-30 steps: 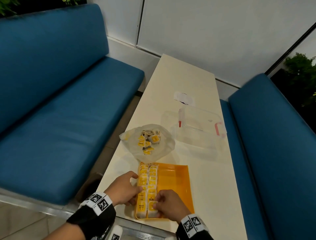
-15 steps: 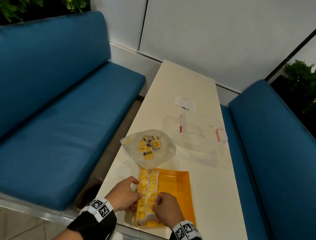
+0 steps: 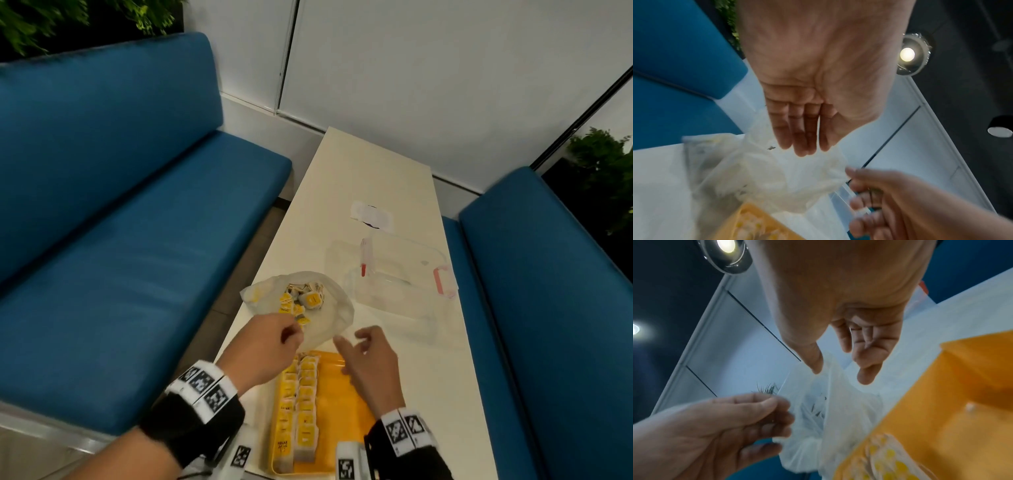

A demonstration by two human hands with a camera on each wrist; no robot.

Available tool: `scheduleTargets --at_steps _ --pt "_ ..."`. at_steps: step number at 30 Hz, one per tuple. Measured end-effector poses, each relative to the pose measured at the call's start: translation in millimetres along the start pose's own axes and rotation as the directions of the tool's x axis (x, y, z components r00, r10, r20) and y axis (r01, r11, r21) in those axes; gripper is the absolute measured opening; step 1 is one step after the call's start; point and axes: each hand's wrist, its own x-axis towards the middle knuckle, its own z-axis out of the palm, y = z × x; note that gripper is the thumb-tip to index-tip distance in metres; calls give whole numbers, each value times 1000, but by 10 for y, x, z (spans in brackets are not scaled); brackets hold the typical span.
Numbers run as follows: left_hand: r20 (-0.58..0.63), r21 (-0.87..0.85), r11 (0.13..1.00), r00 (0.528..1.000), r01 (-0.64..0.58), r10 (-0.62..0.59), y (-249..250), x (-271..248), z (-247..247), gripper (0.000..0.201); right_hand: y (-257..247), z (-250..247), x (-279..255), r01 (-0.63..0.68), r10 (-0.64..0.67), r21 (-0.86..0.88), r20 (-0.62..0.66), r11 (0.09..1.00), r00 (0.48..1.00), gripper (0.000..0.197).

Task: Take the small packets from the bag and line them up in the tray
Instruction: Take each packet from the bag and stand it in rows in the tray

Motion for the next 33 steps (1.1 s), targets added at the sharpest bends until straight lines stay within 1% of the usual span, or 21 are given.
scheduleTargets --at_steps 1,2,3,5,6,8,9,10,12,14,15,17,19,20,23,24,26,28,30,31,33 --pt "-5 16 998 998 -65 65 55 128 10 14 -88 -15 91 26 -25 12 -23 1000 999 44" --pt "13 60 992 994 -113 112 85 262 41 17 -158 1 184 35 -35 10 -20 999 999 47" --pt "45 117 984 991 -134 129 75 398 81 22 -214 31 271 40 -40 3 -7 999 999 41" --pt "97 218 970 991 -108 88 11 627 118 35 -321 73 399 67 -67 -33 -10 997 998 13" --pt "108 259 963 993 -68 41 -38 709 108 41 -365 76 446 80 -82 -46 -34 996 996 7" --pt "111 364 931 993 0 -44 -109 825 58 42 -415 59 531 85 -88 -46 -65 995 994 13" --pt "123 415 910 991 0 -56 -108 868 37 42 -433 54 562 89 -92 -46 -68 995 993 14" --pt "144 458 889 988 -24 -48 -65 905 17 44 -451 55 590 99 -102 -50 -66 994 993 14" --pt "199 543 830 980 -126 18 61 1010 34 46 -478 71 649 134 -138 -71 -54 988 989 14" --pt "269 562 793 959 -234 93 188 1145 89 46 -513 81 704 151 -154 -89 -35 985 987 15" --pt "311 556 786 945 -269 103 218 1230 128 47 -527 86 732 151 -154 -98 -26 984 988 14" --pt "398 574 753 913 -321 86 256 1355 173 40 -564 89 759 149 -151 -109 -11 983 988 15" --pt "447 608 710 892 -355 64 261 1450 193 37 -594 91 768 148 -149 -129 7 981 989 17" --pt "469 623 692 882 -365 43 257 1497 199 42 -607 89 766 146 -145 -136 17 980 989 18" --pt "527 675 609 850 -417 -2 209 1651 252 64 -640 67 753 144 -142 -139 25 980 990 17" --pt "554 679 592 832 -435 -23 186 1708 272 70 -640 59 754 145 -142 -140 27 979 989 17" --pt "574 683 585 817 -437 -60 152 1802 310 82 -642 45 756 144 -141 -139 33 980 989 16" --pt "580 668 610 812 -426 -68 115 1849 319 85 -637 42 757 141 -137 -131 36 981 990 15" --pt "562 658 645 824 -388 -78 -9 1891 343 81 -630 48 757 139 -135 -134 36 981 990 16" --pt "526 664 663 846 -345 -87 -56 1894 350 79 -626 53 756 137 -132 -136 38 981 990 16" --pt "483 662 678 874 -321 -57 -139 1921 375 77 -623 67 748 138 -134 -142 42 980 990 16"
